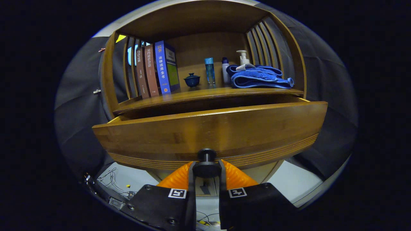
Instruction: Pull open the drawer, take out the items inside it, and place them on the countertop above the cabinet.
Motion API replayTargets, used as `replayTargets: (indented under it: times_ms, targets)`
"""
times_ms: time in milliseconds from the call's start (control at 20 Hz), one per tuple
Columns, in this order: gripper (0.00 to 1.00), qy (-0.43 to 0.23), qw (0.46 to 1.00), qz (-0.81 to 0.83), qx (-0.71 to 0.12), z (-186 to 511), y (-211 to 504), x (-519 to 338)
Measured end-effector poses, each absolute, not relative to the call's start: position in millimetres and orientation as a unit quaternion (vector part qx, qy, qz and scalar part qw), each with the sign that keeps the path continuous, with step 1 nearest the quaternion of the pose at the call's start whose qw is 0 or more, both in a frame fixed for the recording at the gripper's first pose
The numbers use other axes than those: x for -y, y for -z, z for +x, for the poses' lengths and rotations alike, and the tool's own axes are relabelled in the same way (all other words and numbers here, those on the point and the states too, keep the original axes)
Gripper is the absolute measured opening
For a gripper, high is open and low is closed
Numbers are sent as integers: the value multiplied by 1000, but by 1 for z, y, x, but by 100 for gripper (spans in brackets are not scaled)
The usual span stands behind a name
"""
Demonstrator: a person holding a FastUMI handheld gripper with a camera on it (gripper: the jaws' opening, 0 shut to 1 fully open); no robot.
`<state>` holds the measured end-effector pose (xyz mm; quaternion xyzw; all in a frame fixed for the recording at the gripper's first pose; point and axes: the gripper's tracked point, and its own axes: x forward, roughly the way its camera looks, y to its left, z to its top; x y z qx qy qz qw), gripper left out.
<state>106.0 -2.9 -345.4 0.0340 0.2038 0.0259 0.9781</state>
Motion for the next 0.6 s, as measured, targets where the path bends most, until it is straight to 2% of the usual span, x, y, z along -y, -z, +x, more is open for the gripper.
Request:
replayTargets:
  times_ms: [600]
  targets:
    - [33,-27,978,39,-205,44,344,7]
